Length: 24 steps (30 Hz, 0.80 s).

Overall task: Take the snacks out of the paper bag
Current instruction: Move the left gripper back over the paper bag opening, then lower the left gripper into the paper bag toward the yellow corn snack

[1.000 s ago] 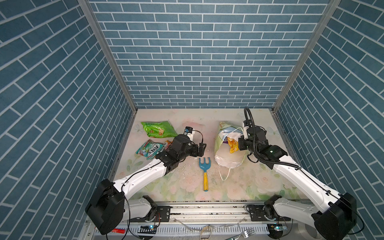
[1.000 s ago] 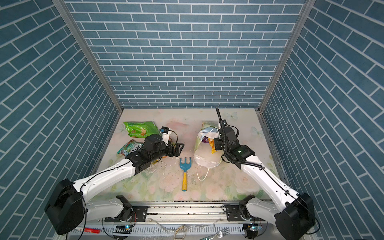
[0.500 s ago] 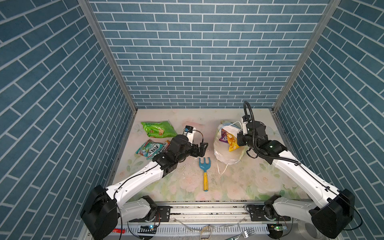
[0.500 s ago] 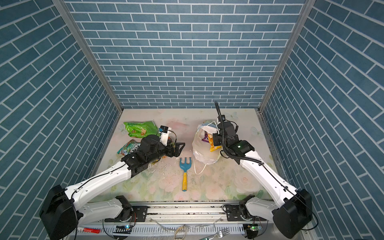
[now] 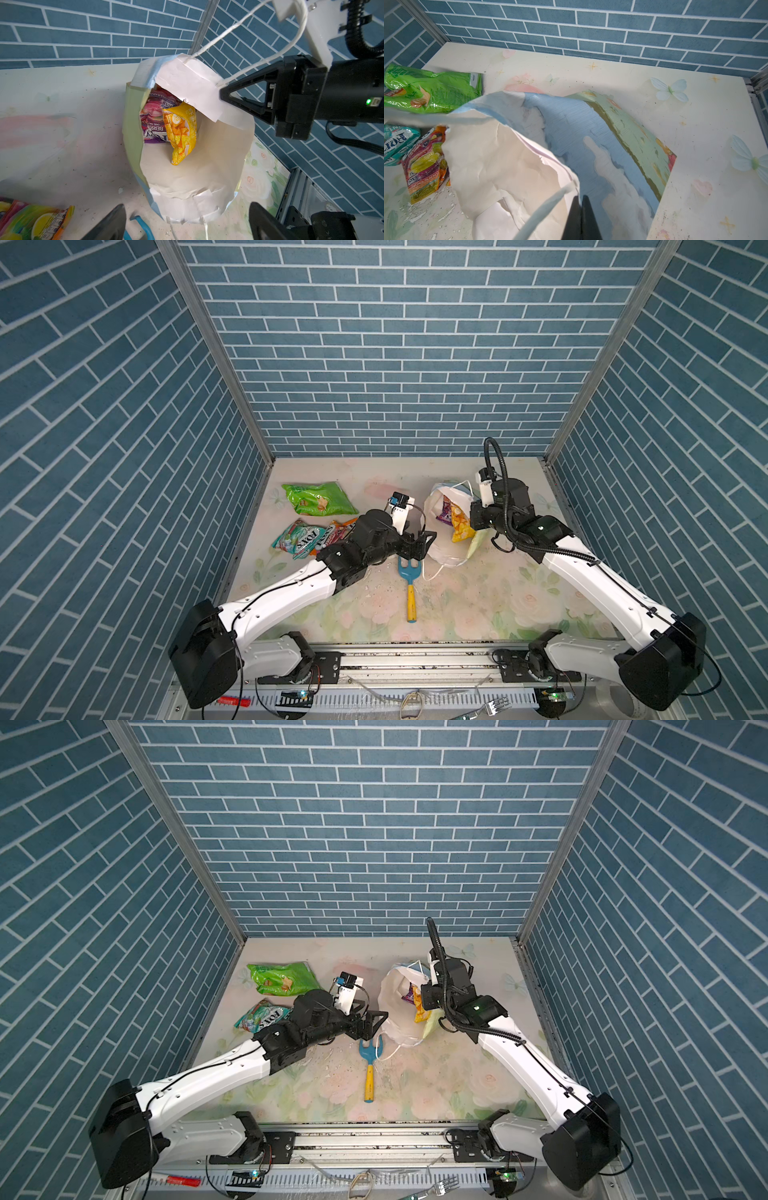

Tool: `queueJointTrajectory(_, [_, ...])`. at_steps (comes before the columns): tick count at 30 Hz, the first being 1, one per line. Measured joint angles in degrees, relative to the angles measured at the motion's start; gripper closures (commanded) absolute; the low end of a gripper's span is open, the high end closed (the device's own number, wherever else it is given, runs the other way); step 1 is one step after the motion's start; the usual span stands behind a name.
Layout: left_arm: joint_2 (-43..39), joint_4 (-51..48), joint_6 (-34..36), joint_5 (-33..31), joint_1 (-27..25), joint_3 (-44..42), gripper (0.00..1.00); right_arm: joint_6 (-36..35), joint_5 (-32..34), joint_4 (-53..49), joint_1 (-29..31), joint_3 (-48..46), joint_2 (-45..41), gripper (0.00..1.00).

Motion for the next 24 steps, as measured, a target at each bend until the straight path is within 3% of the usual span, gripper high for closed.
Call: queueJointTrajectory(24, [17.33,8.5,-5.62,5.29,-0.42,7.56,0.21,0.33,-2.67,2.45,0.0,-1.16,-0.28,1.0])
